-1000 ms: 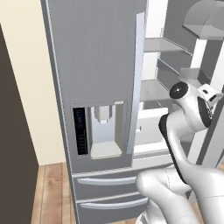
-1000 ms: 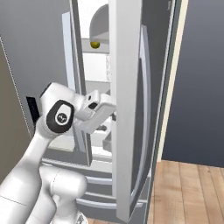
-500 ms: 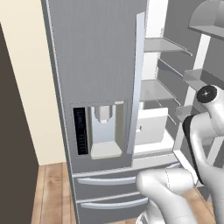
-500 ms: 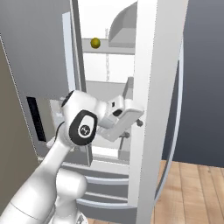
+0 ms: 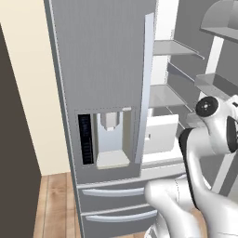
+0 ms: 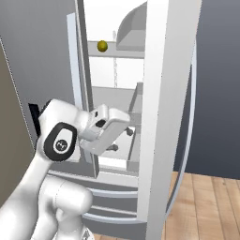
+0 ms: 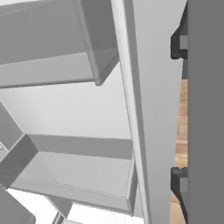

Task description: Retrieve a lemon from the fridge and place it on the cutting board with the fish.

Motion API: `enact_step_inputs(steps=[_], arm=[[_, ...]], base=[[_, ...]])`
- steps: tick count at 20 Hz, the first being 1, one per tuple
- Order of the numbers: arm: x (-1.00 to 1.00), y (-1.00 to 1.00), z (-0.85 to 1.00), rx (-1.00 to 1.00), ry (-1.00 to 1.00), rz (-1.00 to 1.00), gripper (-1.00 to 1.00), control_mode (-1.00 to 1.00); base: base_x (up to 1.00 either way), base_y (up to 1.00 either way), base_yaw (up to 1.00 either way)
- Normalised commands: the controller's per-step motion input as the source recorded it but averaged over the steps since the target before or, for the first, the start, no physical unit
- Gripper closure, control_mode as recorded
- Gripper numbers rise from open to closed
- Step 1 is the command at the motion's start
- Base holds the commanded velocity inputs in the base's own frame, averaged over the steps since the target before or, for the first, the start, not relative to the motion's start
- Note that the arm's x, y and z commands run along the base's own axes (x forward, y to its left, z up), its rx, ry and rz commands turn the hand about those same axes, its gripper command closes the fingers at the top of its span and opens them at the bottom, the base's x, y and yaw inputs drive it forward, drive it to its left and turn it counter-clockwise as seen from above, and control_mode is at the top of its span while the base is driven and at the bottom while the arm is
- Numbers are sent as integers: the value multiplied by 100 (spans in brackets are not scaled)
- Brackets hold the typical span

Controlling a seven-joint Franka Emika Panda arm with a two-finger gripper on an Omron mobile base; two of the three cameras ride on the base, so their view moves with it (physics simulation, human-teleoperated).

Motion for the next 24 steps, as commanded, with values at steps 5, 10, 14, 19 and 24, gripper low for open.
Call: enact_step_inputs(steps=[5, 10, 14, 19, 24], arm=[[28, 96, -1, 32, 3, -3, -100, -100], [49, 84, -33, 66, -1, -21, -100, -100], [47, 86, -32, 70, -4, -21, -100, -100], [36, 56, -5, 57, -15, -19, -100, -100], [4, 47, 5, 2, -30, -2, -100, -100]], base=[[0, 0, 0], [0, 0, 0], [0, 0, 0], [0, 0, 0], [0, 0, 0]])
